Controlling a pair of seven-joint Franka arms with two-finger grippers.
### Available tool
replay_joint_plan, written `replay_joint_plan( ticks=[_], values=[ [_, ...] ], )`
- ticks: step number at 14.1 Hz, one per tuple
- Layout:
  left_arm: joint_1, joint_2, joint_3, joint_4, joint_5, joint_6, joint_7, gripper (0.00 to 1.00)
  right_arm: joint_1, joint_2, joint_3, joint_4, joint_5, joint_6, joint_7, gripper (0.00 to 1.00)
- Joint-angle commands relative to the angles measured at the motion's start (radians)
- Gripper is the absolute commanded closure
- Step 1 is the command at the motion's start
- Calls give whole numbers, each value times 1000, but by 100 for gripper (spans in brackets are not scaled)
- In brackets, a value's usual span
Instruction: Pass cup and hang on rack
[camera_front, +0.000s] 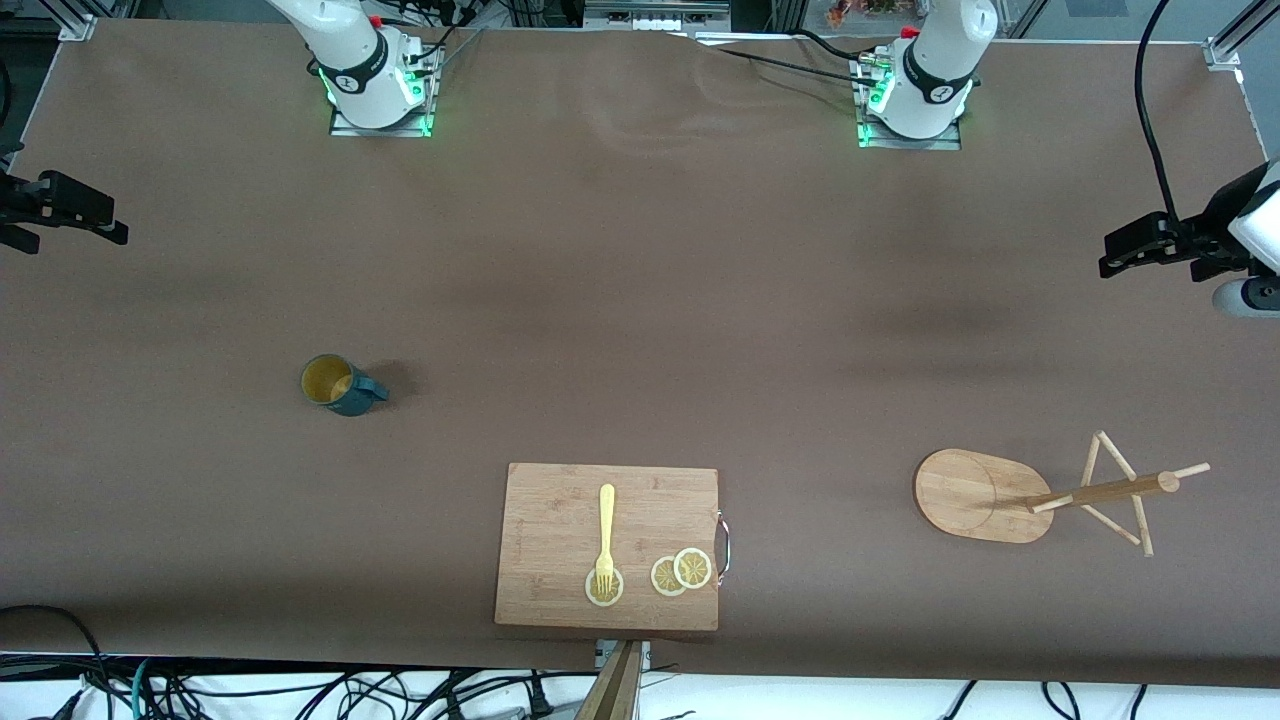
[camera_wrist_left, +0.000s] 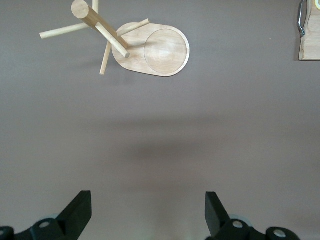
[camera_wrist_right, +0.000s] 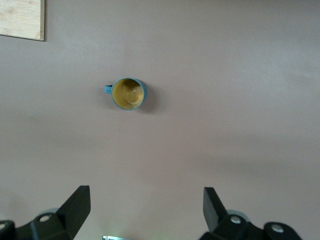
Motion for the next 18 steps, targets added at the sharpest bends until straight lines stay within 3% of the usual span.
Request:
replay_joint_plan(
  ticks=[1,11,16,18],
  values=[
    [-5,-8,6,-11,-11,12,2,0,-12,5,7,19,5,-17,11,0],
    [-5,-8,6,-9,-12,12,2,0,12,8,13,14,3,-68,13,0],
    [-7,-8,6,-11,-12,12,1,0,112,70,12,-6,-6,-53,181,0],
    [-7,-8,6,-9,-12,12,-1,0,118,109,12,-28,-18,22,195,0]
  ],
)
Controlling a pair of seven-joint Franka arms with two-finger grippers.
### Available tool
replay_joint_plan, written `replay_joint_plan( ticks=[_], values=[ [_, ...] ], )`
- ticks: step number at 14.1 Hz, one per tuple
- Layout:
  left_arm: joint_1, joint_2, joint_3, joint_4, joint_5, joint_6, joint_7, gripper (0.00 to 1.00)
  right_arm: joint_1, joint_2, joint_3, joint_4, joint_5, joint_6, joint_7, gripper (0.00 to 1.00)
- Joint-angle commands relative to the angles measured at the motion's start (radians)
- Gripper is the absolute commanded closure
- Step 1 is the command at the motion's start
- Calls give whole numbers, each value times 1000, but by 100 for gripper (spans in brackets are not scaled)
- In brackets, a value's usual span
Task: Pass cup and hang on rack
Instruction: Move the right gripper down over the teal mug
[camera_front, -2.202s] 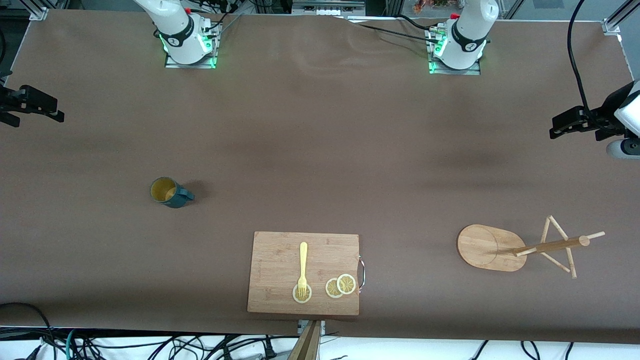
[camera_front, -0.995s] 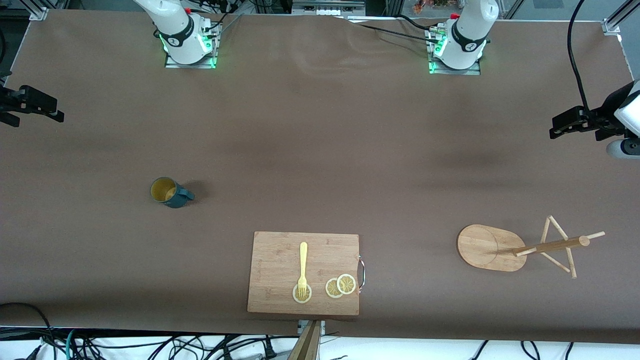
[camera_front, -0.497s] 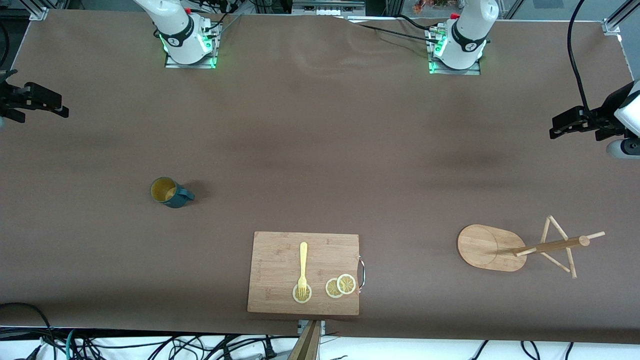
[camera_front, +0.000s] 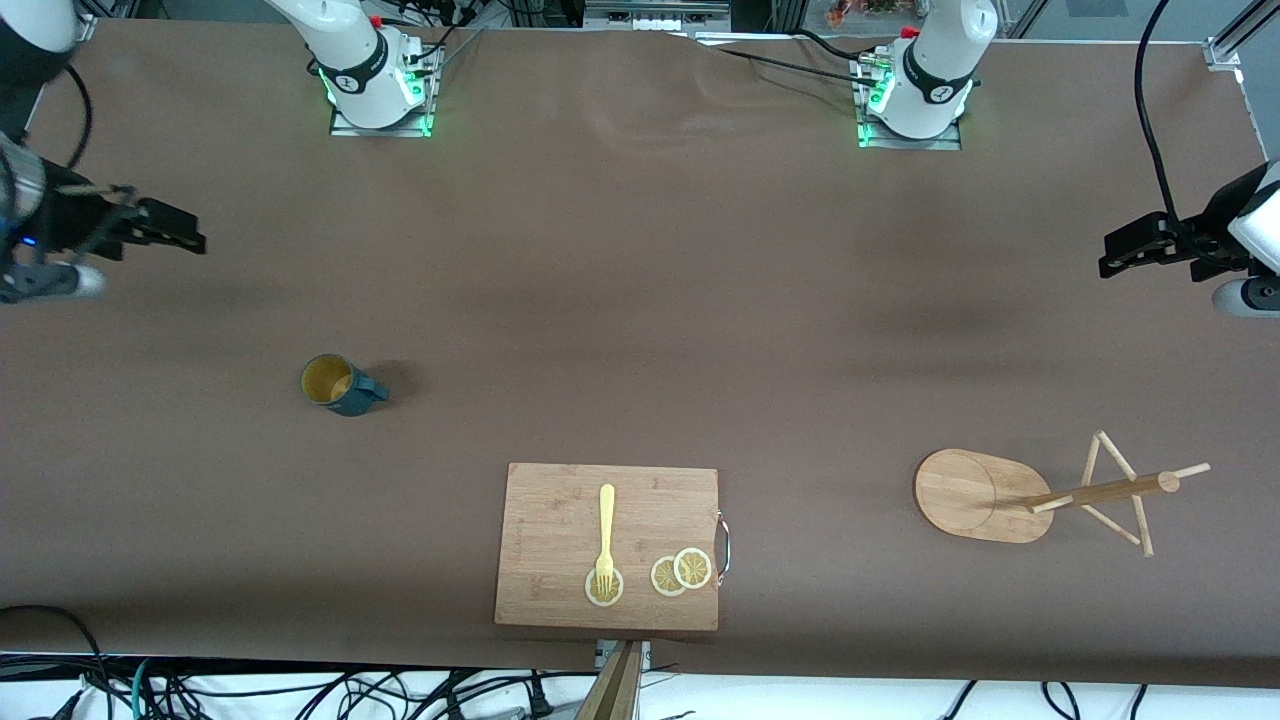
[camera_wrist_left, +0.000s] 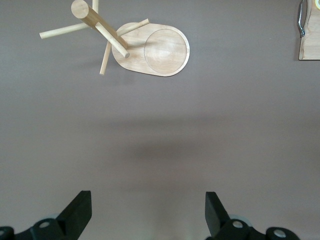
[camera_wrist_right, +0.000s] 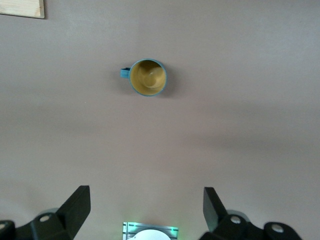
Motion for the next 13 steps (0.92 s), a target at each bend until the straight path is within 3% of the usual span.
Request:
replay_joint_plan(
  ticks=[1,13],
  values=[
    [-6,-6,6,-9,-12,12,-1,0,6,35,-3,-58,-14,130,28,0],
    [-5,-6,6,-9,-12,12,4,0,4,22,-6,-617,-12,952,27,0]
  ],
)
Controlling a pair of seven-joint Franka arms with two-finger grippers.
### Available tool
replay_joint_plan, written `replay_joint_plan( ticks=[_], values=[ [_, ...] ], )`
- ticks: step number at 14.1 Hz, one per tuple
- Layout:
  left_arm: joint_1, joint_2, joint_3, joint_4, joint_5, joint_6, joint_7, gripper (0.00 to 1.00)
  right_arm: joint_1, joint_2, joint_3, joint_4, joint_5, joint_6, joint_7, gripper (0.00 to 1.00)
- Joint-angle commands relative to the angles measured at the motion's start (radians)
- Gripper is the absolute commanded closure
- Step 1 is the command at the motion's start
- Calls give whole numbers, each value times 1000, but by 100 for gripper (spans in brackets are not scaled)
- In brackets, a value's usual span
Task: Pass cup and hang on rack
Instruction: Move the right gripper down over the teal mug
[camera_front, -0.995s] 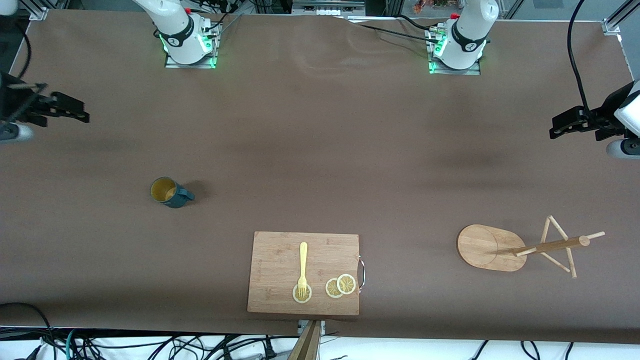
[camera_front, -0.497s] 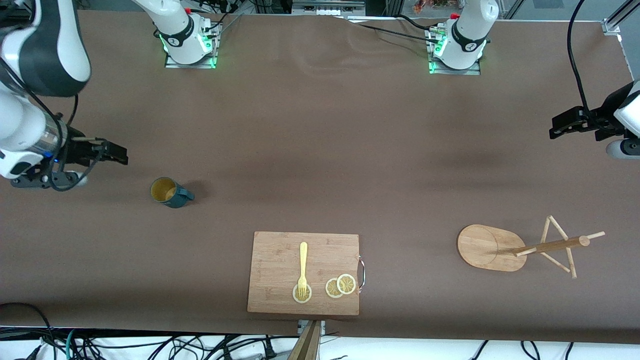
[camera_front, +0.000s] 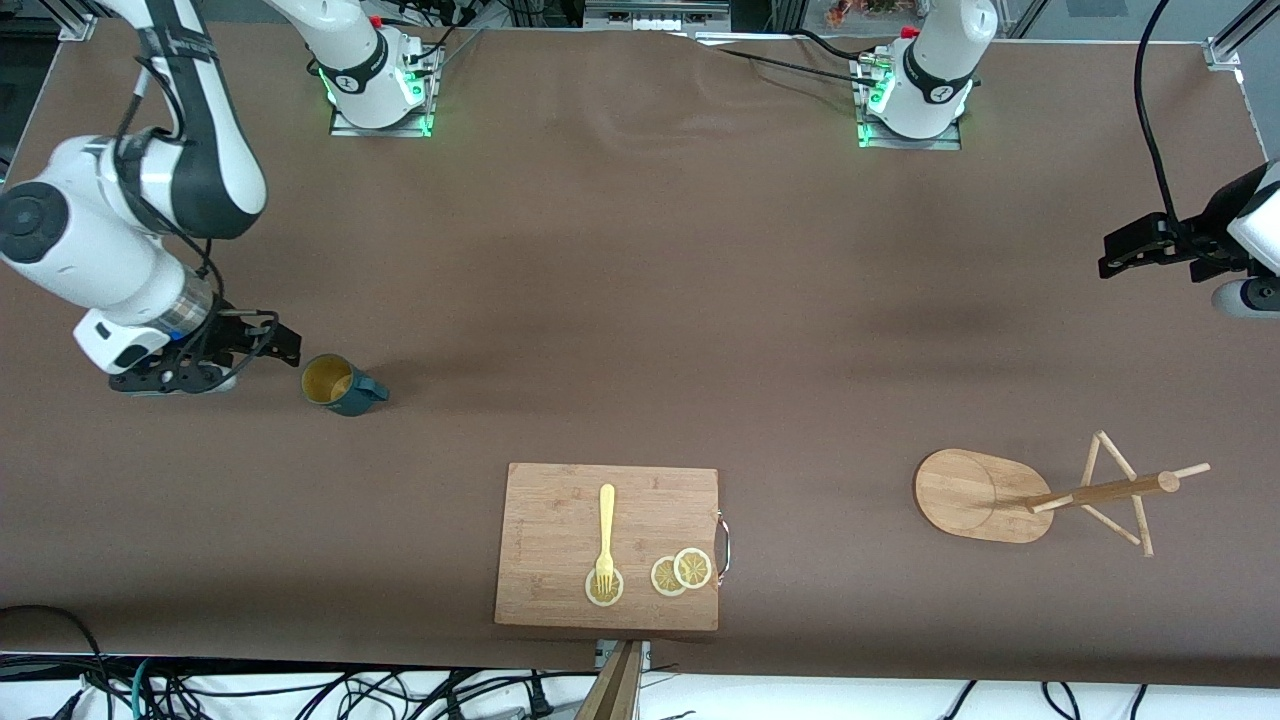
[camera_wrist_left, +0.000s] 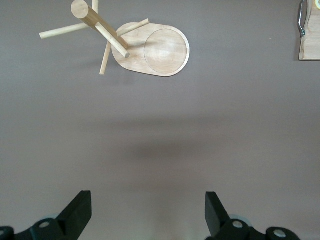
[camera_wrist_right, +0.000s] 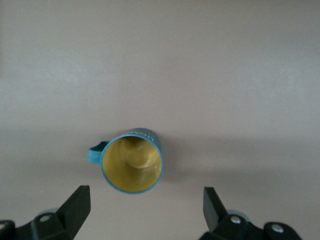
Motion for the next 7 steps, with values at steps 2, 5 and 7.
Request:
replay_joint_plan(
  ticks=[2,5,7],
  values=[
    [-3,-7,6,-9,-12,11,5,0,-4,-35,-1,-202,-10,277,4,0],
    [-5,-7,6,-9,-12,11,4,0,-5,9,-1,-291,-10,516,-5,0],
    [-5,2,6,-7,-14,11,2,0,-7,42,-1,-296,-10,561,-5,2]
  ],
)
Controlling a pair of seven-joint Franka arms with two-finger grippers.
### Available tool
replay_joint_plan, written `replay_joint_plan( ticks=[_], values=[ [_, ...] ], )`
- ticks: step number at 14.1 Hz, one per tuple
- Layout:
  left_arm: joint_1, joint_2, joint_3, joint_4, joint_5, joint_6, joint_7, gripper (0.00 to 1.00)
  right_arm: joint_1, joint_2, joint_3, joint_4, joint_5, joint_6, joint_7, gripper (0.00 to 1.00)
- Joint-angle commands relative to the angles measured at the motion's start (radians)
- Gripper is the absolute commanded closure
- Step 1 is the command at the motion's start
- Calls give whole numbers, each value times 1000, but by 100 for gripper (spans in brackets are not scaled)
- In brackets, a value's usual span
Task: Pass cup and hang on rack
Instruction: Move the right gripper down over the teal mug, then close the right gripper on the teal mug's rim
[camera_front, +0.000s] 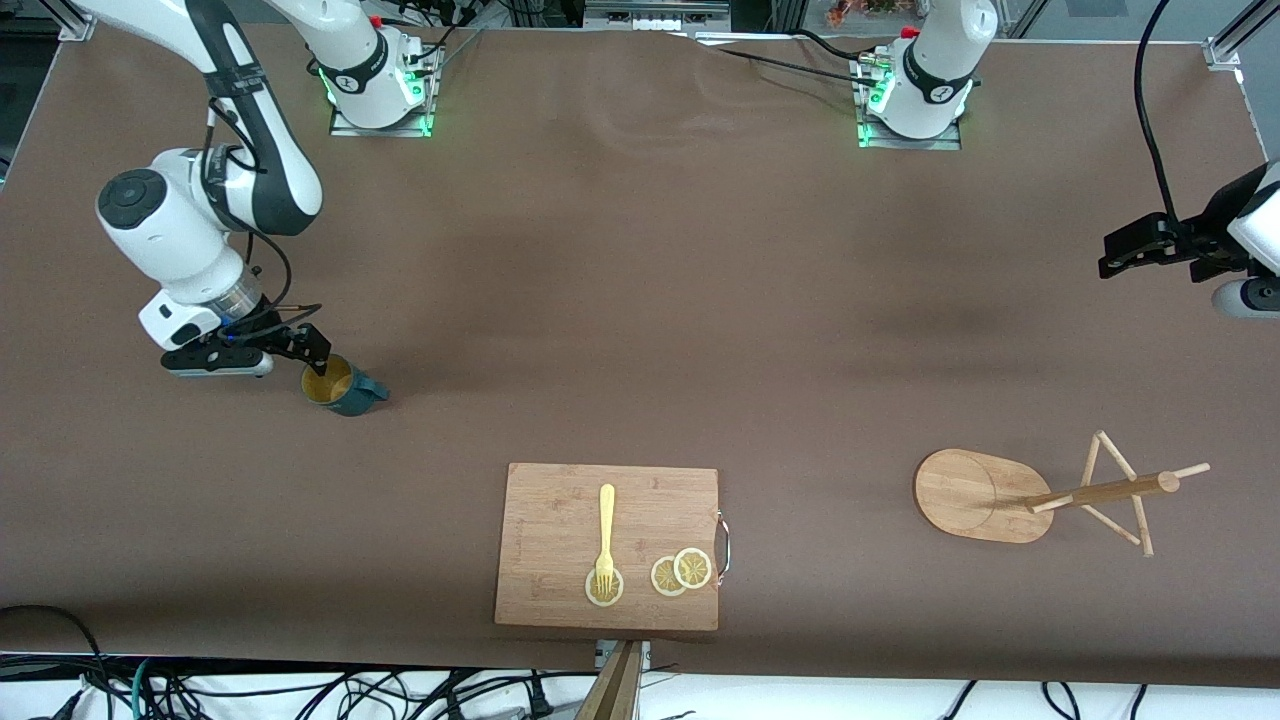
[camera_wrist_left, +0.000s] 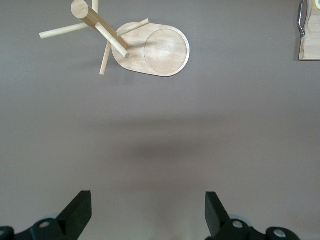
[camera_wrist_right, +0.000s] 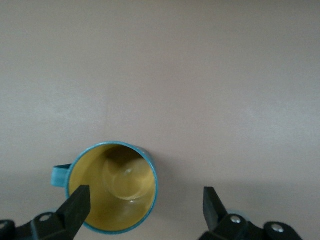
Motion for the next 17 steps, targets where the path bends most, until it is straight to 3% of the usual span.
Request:
replay_joint_plan(
  ticks=[1,8,13,17],
  values=[
    [-5,3,8,-7,-12,11,2,0,-5,24,0,-20,-10,68,-4,12],
    [-8,12,5,-6,-12,11,-1,0,-7,54,0,-20,-8,94,-2,100],
    [-6,3,0,-10,-11,14,5,0,-1,17,23,-12,-10,66,-16,100],
    [-8,-1,-2,-22,-9,20,5,0,-1,-31,104,72,-2,-151,36,100]
  ],
)
